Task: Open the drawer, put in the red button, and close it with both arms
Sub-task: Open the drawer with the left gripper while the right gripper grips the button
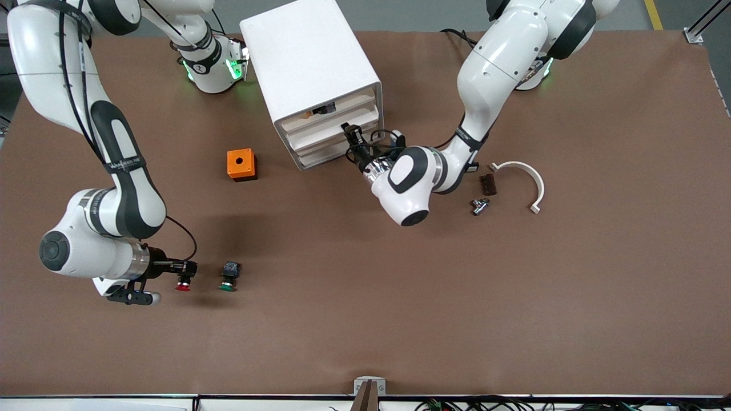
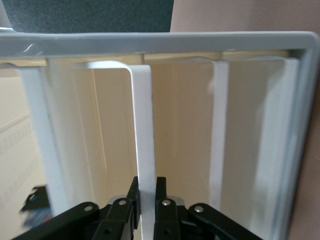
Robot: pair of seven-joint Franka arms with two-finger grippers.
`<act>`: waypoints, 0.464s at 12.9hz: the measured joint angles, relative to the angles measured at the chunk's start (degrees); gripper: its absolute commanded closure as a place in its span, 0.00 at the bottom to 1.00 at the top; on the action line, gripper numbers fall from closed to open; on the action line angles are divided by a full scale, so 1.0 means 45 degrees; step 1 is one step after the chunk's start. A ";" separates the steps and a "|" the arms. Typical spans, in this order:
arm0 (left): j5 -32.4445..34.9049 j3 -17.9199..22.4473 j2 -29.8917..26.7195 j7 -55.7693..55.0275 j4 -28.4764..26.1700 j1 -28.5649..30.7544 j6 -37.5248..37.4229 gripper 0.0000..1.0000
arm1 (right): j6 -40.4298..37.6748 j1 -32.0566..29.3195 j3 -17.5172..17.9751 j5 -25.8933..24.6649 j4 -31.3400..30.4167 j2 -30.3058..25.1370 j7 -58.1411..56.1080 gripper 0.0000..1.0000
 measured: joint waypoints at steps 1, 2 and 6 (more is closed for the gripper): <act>0.0001 0.0069 0.0003 0.0070 0.0146 0.0351 -0.0013 1.00 | -0.0376 0.0013 0.0021 0.0001 0.0001 -0.0266 0.0000 1.00; 0.0002 0.0160 0.0004 0.0202 0.0300 0.0736 -0.0017 1.00 | -0.0807 0.0020 0.0037 0.0005 0.0002 -0.0507 0.0000 1.00; 0.0011 0.0299 0.0036 0.0973 0.0613 0.1751 -0.0020 0.97 | -0.3025 0.0389 0.0140 0.0154 0.0055 -0.1555 0.2453 1.00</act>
